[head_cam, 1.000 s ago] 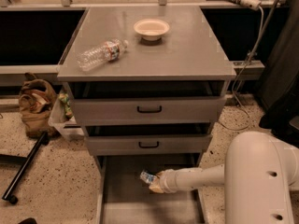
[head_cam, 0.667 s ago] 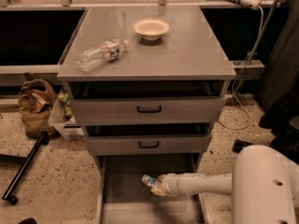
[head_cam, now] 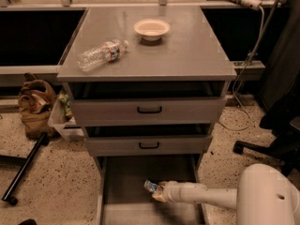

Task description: Place redbull can into bottom drawer

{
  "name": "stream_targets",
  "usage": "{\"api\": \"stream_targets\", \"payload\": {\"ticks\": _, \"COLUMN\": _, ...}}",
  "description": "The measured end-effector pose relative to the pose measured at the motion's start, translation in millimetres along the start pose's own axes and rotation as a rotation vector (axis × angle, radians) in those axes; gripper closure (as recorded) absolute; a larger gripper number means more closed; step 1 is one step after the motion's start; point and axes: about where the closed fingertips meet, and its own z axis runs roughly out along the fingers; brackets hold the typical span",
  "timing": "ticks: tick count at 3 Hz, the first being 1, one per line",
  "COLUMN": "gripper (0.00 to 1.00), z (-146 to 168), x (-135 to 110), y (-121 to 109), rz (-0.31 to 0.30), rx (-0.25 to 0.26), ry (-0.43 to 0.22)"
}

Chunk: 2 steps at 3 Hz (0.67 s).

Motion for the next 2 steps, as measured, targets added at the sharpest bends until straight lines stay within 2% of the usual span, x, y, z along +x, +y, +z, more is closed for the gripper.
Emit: {"api": "stream_targets", "payload": {"ticks": 2, "gripper": 1.0, "z": 20, "x": 29, "y": 5, "rz": 0.018, "rx": -0.02, "ry": 0.028}}
